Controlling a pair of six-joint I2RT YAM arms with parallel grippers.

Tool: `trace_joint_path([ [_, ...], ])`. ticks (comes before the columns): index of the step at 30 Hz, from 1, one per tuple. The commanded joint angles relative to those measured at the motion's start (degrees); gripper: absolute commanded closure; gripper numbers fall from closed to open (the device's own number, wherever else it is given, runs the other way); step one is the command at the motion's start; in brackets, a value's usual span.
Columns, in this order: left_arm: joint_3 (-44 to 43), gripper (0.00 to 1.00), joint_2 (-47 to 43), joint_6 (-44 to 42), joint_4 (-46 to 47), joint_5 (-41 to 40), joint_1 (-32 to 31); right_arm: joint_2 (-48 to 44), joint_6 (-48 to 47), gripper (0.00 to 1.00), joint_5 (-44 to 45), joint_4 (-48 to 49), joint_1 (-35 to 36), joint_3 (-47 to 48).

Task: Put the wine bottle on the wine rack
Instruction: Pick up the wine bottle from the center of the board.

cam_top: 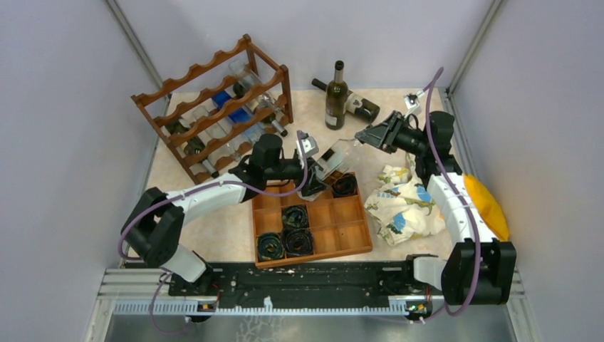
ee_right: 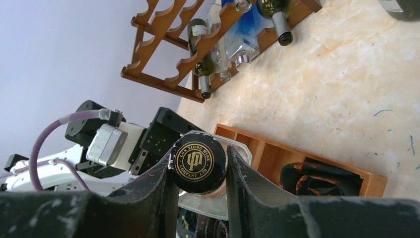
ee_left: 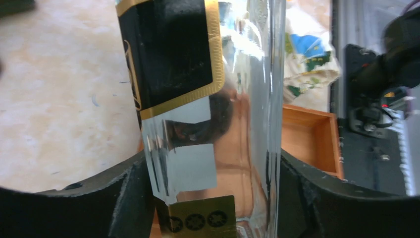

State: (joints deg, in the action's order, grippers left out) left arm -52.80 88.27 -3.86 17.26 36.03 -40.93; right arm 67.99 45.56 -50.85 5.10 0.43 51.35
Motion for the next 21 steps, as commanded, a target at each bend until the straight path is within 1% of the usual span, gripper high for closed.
trace_joint_path([
  [1, -2.62, 0.4, 0.97, -0.87, -2.28, -4.24, 0.05, -2.27, 4.62, 1.0, -3.19, 5.44, 0.12, 1.2],
  [3, -4.19, 0.75, 1.15, -2.1, -4.59, -3.99, 0.02, -2.19, 3.61, 1.0, -3.11, 4.67, 0.1, 1.15],
  [4, -5.02, 0.9, 1.12, -3.07, -6.21, -3.71, 0.06, -2.2, 2.94, 1.0, -3.23, 4.31, 0.1, 1.2],
  [5, -5.76, 1.0, 1.09, -4.23, -7.65, -3.15, 0.06, -2.19, 1.87, 1.0, -3.6, 3.86, 0.11, 1.33],
  [6, -6.35, 1.0, 0.85, -5.6, -9.07, -2.65, 0.11, -2.16, 0.21, 0.97, -4.15, 3.22, 0.1, 1.56],
  [8, -7.38, 1.0, 0.13, -8.29, -12.13, -2.05, 0.11, -2.0, -4.92, 0.78, -5.24, -0.34, 0.12, 3.07],
  [9, -7.67, 1.0, -0.24, -9.89, -13.77, -1.6, 0.11, -1.86, -8.15, 0.67, -5.94, -2.56, 0.1, 4.0],
  [11, -8.36, 1.0, -1.03, -14.27, -16.73, 0.58, 0.33, -1.38, -16.82, 0.42, -7.76, -8.73, 0.14, 6.22],
  [12, -8.8, 1.0, -1.41, -16.32, -19.41, 1.89, 0.44, -0.97, -23.14, 0.26, -8.52, -12.69, 0.14, 7.62],
  [13, -9.31, 1.0, -1.76, -18.32, -21.27, 3.22, 0.63, -0.49, -28.77, 0.17, -9.15, -16.94, 0.17, 9.35],
  [15, -10.6, 1.0, -2.25, -23.09, -26.39, 5.31, 0.93, 0.82, -38.75, 0.06, -10.57, -27.11, 0.17, 13.01],
  [16, -11.44, 1.0, -2.37, -25.1, -28.52, 5.78, 0.97, 1.5, -43.58, 0.03, -11.78, -31.23, 0.15, 14.92],
  [19, -13.86, 1.0, -2.63, -30.83, -34.96, 7.17, 1.01, 3.88, -56.43, 0.02, -14.31, -42.21, 0.43, 19.88],
  [21, -15.0, 1.0, -2.96, -33.84, -37.79, 7.42, 1.0, 5.61, -66.19, 0.02, -14.45, -50.91, 1.55, 23.0],
])
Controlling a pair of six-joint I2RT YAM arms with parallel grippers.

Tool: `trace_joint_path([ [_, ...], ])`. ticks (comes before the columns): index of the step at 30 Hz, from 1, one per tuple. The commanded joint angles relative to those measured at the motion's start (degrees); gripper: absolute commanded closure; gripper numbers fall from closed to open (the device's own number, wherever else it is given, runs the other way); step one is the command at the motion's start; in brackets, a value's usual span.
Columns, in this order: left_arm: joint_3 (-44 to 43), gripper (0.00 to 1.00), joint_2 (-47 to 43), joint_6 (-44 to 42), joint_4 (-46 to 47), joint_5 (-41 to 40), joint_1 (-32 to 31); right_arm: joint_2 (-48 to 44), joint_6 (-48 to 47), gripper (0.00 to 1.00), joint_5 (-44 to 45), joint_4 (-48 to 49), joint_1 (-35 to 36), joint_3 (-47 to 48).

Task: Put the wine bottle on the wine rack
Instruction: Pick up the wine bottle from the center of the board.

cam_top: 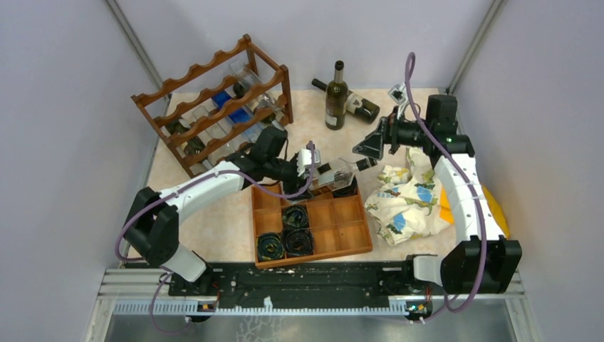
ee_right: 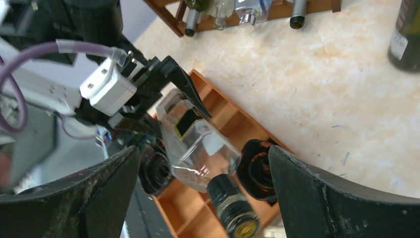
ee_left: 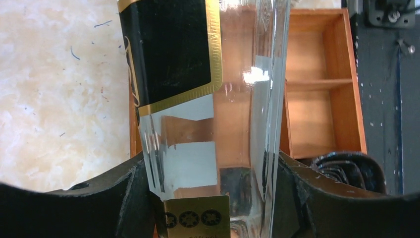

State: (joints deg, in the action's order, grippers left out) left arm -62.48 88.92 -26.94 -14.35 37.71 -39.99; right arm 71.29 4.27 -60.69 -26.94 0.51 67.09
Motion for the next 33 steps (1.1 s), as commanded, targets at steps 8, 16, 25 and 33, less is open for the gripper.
trace_joint_path([
  [8, -7.88, 1.0, -5.76, -19.01, -14.63, 3.54, -0.02, 10.71, -53.48, 0.03, 2.94, -47.11, 13.76, 16.27],
  [16, -8.05, 1.0, -7.79, -21.8, -19.12, 1.1, -0.02, 12.23, -50.72, 0.07, 10.2, -46.38, 21.14, 14.35],
  [25, -8.69, 1.0, -8.73, -22.96, -19.62, 1.09, 0.0, 13.8, -45.5, 0.1, 14.48, -43.09, 23.04, 12.8],
  [33, -8.53, 1.0, -8.77, -23.89, -20.66, 1.13, -0.06, 12.93, -44.19, 0.09, 17.18, -41.62, 23.01, 9.5],
])
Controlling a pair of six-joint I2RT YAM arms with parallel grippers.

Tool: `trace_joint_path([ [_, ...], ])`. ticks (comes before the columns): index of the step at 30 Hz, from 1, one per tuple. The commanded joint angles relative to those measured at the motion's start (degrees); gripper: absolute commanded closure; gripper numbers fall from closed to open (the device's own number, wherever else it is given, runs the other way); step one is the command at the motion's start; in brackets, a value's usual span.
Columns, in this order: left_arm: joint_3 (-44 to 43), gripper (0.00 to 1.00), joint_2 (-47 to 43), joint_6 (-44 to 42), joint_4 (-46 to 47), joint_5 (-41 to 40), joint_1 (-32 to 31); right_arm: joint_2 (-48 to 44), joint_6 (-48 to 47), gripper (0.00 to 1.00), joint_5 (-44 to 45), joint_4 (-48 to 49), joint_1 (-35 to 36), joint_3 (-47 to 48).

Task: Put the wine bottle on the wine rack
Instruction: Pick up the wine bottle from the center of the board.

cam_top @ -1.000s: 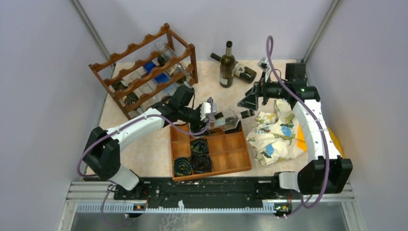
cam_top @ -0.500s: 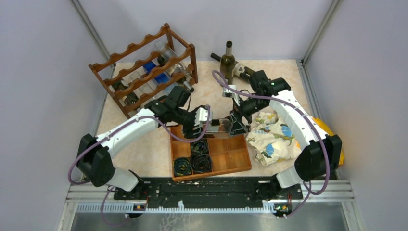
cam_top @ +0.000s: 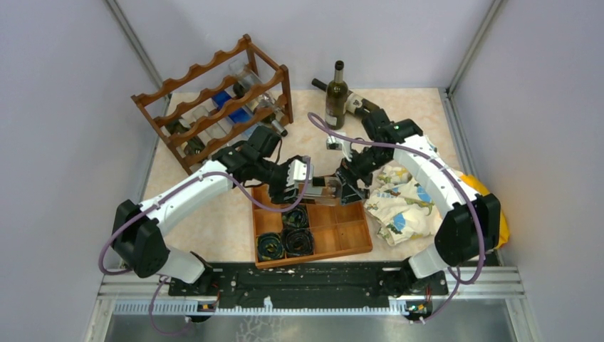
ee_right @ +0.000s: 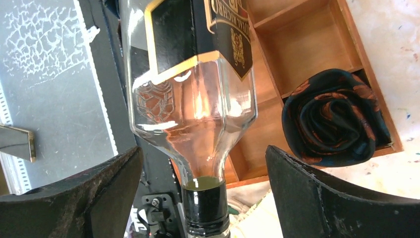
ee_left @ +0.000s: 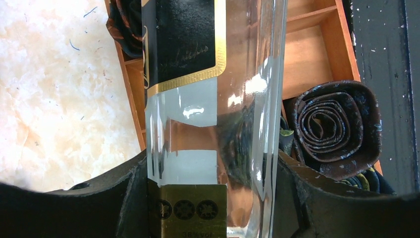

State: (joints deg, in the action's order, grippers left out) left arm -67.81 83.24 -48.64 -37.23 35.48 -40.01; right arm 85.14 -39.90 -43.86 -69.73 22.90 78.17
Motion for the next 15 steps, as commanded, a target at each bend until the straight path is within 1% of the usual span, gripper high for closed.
trace_joint_path([
  [1, -3.19, 1.0, -3.17, -2.36, 2.17, 3.44, -0.04, -1.18, -0.76, 0.1, -0.33, 1.03, 0.65, -2.34],
  [5, -3.2, 1.0, -3.65, -2.78, 2.12, 3.95, -0.08, -1.79, -4.34, 0.16, -4.15, -0.11, 0.66, -4.33],
  [9, -3.09, 1.0, -3.75, -2.86, 2.17, 4.57, -0.09, -1.27, -5.61, 0.23, -7.02, -1.05, 0.61, -4.69],
  [15, -2.43, 1.0, -4.13, -2.59, 2.86, 4.94, -0.1, 0.15, -6.02, 0.38, -8.75, -1.61, 0.66, -4.56],
])
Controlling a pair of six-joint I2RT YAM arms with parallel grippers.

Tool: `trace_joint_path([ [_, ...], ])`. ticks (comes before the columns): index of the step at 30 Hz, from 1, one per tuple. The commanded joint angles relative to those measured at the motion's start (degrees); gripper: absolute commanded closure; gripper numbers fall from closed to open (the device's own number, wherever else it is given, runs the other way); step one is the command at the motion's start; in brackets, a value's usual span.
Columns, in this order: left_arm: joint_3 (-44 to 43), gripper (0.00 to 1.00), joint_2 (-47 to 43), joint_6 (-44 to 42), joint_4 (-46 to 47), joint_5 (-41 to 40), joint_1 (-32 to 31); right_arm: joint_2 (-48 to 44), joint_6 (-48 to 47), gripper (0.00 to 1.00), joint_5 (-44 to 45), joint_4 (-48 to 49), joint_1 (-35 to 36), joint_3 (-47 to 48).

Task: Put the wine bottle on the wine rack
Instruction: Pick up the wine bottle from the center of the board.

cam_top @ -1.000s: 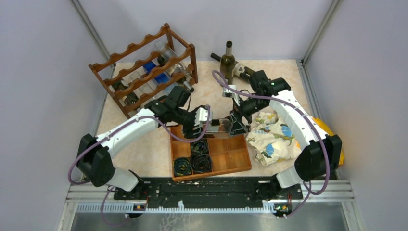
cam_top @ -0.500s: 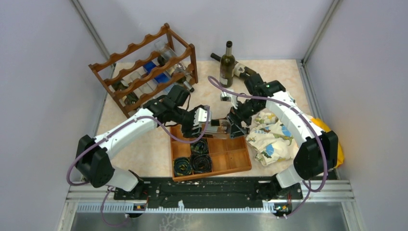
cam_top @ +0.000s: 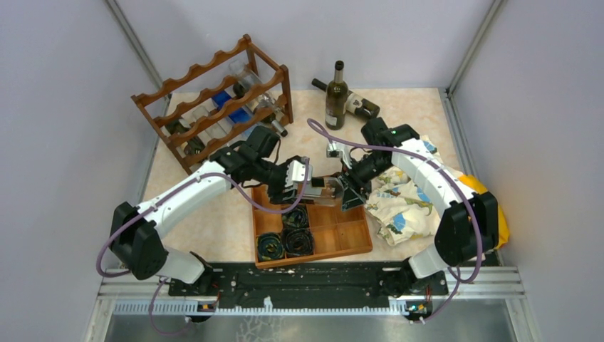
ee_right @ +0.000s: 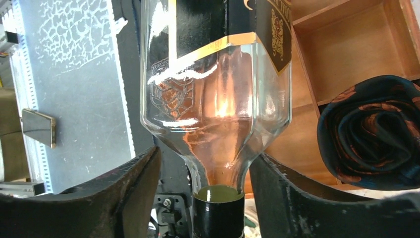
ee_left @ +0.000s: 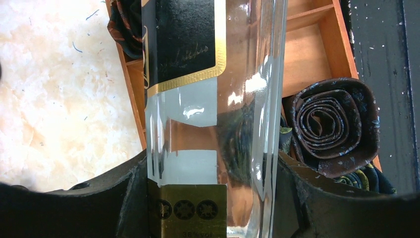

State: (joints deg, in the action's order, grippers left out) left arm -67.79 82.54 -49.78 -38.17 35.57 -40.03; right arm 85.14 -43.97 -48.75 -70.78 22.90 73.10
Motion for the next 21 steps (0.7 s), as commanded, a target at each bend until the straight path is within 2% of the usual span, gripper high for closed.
trace_joint_path([
  [1, -2.3, 1.0, -3.56, -1.32, 3.93, 4.93, -0.12, 0.28, -2.0, 0.39, -3.97, -0.58, 0.65, 0.4],
  [6, -1.85, 1.0, -3.8, -0.99, 4.33, 5.28, -0.1, 0.3, -1.65, 0.42, -4.07, 0.03, 0.66, -0.4],
  [8, -1.76, 1.0, -3.82, -0.94, 4.43, 5.3, -0.18, 0.28, -1.65, 0.55, -4.22, 0.03, 0.65, -0.16],
  [12, -1.5, 1.0, -3.92, -0.84, 4.74, 4.79, -0.14, 0.2, -2.44, 0.97, -4.55, -1.0, 0.65, 0.43],
  [15, -0.81, 1.0, -4.08, 0.05, 6.16, 3.93, -0.16, -0.29, -2.94, 1.0, -5.31, -2.43, 0.57, 0.92],
  [17, -0.02, 0.86, -4.38, 1.58, 8.08, 2.9, -0.14, -1.61, -2.82, 1.0, -6.86, -2.45, 0.48, 0.7],
  [18, 0.39, 0.72, -4.56, 2.51, 8.97, 2.69, -0.14, -2.33, -2.24, 1.0, -7.92, -1.94, 0.41, 0.28],
  [20, 1.55, 0.34, -5.21, 3.12, 10.69, 3.1, -0.18, -3.67, -0.59, 1.0, -10.19, -0.86, 0.06, -0.64],
  [21, 2.27, 0.18, -5.77, 3.48, 11.75, 3.4, -0.16, -4.11, -0.23, 1.0, -11.54, -0.77, -0.07, -1.14],
])
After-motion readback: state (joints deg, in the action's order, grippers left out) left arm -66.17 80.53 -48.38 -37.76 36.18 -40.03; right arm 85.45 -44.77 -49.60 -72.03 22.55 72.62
